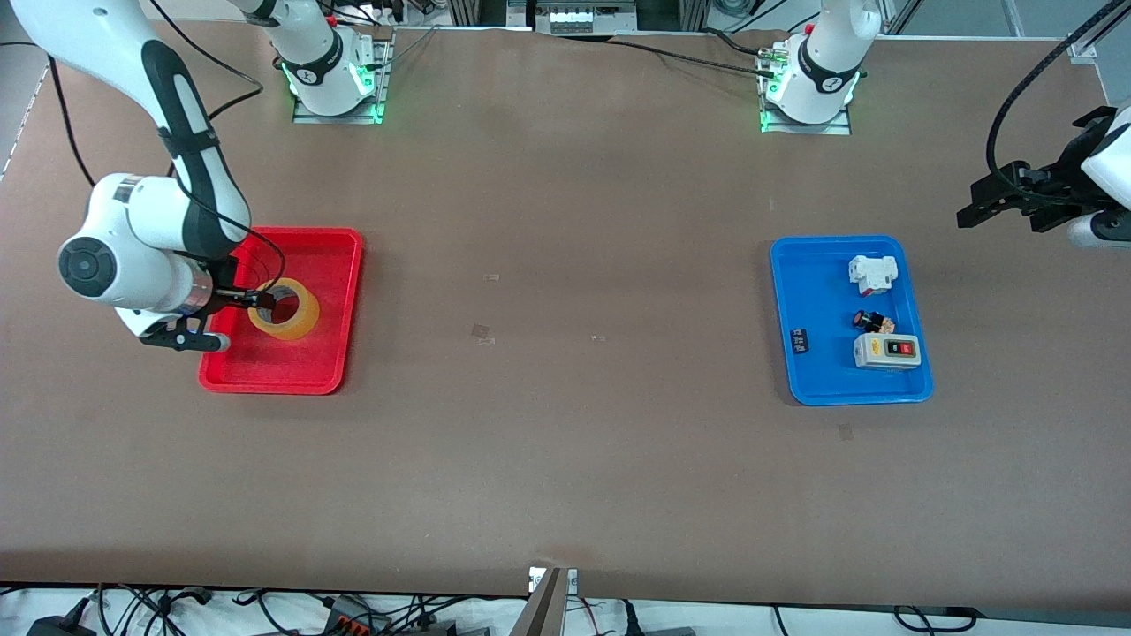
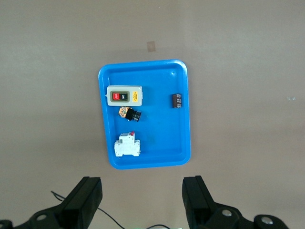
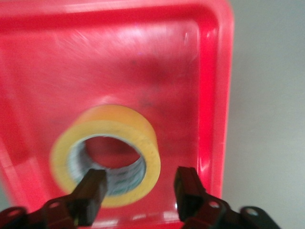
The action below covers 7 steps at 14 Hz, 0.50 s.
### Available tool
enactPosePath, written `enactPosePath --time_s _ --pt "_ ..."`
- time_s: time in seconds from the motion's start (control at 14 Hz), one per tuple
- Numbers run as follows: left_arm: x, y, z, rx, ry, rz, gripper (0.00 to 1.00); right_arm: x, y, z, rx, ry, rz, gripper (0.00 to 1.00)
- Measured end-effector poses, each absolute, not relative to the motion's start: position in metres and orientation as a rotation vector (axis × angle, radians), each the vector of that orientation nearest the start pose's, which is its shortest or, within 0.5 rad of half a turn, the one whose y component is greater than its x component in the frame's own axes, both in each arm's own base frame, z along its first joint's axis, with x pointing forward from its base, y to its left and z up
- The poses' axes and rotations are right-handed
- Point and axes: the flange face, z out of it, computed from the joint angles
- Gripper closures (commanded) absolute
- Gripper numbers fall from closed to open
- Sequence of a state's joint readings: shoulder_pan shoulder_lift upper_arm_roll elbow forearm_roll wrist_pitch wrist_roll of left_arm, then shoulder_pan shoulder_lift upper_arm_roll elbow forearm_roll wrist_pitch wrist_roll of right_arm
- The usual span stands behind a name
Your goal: Place and move tape with both arms
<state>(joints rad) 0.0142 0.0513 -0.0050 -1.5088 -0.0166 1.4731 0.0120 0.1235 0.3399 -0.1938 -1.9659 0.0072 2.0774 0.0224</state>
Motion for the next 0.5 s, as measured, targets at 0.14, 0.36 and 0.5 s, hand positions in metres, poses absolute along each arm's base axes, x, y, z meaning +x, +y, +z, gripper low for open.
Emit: enactPosePath --time_s 0.14,0.36,0.5 --pt "0.56 0.003 0.617 -3.156 -0.01 0.137 0.0 0.608 -0.032 0.368 -3.165 0.136 0.36 0.0" --pt "0.56 0.003 0.617 -3.156 -0.013 0.137 0.0 0.628 -0.022 0.493 -3.171 0.097 0.273 0.0" --pt "0.56 0.003 0.617 -3.156 -0.013 0.137 0.0 0.631 -0.014 0.542 -3.177 0.078 0.202 0.0"
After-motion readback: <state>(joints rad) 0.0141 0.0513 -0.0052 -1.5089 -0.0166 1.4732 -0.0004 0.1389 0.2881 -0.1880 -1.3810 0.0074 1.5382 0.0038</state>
